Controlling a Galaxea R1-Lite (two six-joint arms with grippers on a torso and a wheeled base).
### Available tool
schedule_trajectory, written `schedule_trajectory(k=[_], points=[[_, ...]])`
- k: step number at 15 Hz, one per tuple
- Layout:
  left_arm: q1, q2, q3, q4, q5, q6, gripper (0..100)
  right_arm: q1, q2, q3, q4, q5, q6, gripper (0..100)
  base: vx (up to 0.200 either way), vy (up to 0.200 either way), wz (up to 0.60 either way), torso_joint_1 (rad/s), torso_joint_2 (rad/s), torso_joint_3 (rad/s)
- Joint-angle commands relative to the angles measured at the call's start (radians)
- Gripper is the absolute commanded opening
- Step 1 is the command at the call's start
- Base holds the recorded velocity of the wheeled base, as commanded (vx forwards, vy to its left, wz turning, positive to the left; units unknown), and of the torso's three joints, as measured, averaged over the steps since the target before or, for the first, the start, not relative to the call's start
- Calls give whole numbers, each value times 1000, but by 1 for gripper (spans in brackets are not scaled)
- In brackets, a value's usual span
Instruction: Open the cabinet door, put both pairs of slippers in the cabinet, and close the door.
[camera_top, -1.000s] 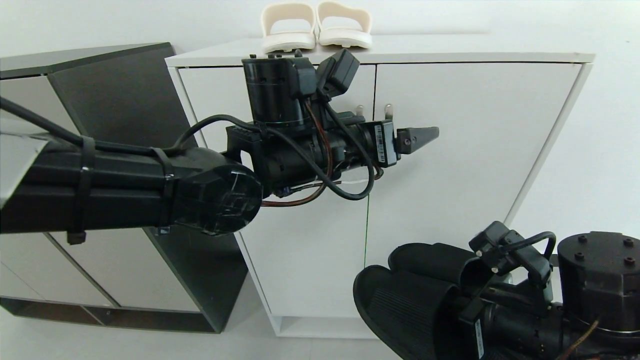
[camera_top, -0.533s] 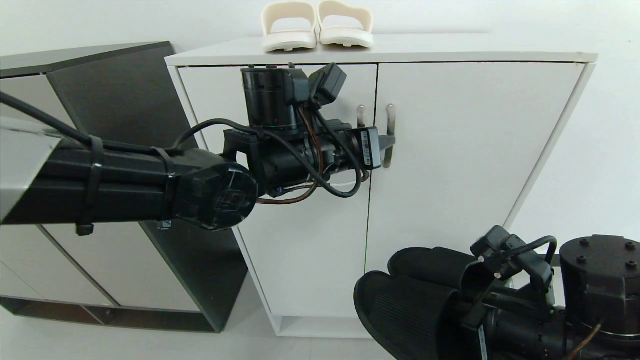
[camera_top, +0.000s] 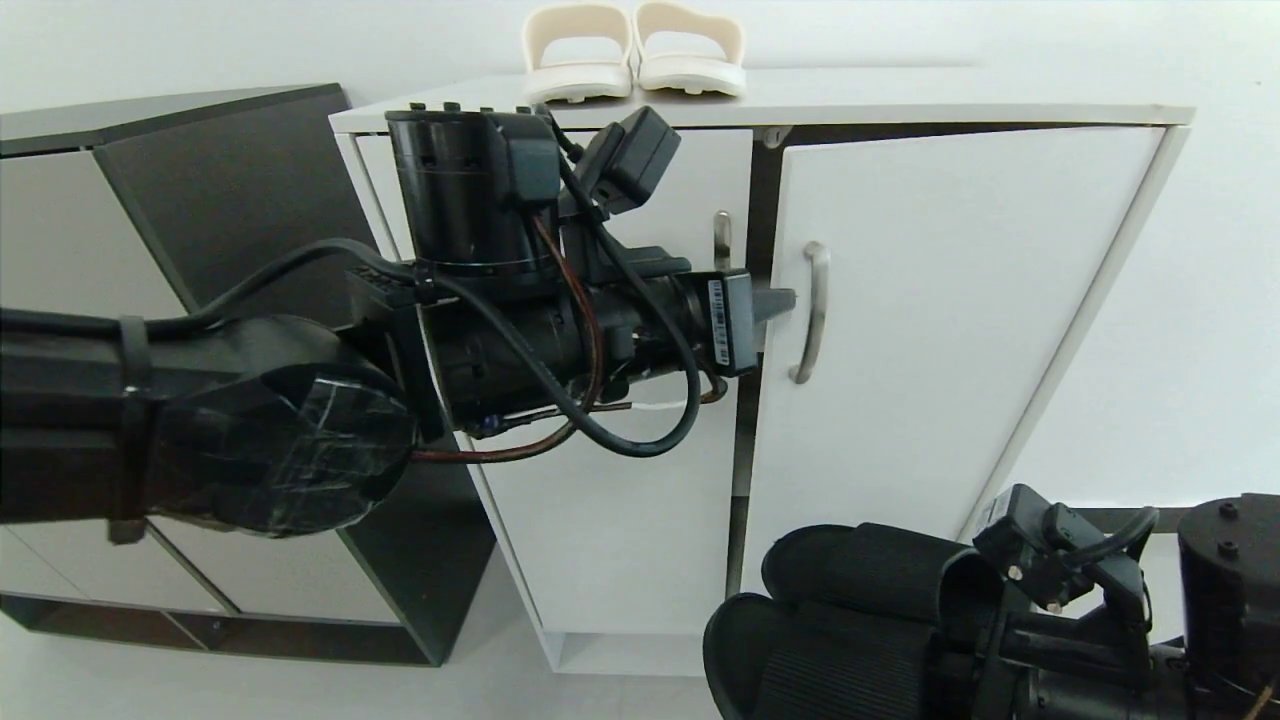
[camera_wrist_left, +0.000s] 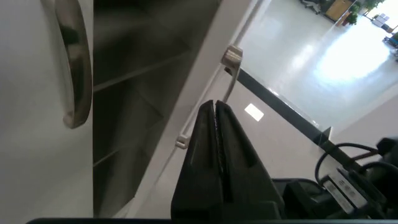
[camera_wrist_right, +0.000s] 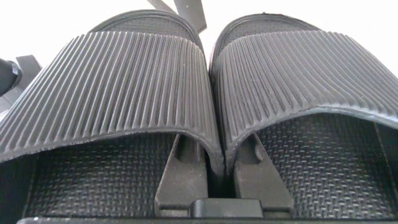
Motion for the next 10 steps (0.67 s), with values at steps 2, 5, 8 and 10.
schedule_trajectory(k=[2,5,8,10], points=[[-2,-103,73,0,2,0,0,0,-10,5,0,1,-1,0,0,0,0,0,0,0],[17,-70,50,0,8,1,0,8,-10,11,1,1,-11,0,0,0,0,0,0,0],[32,22,-30,7,3,0,0,9,-6,11,1,3,-19,0,0,0,0,0,0,0],[60,90,-111,7,2,-23,0,16,-6,11,1,3,-22,0,0,0,0,0,0,0]])
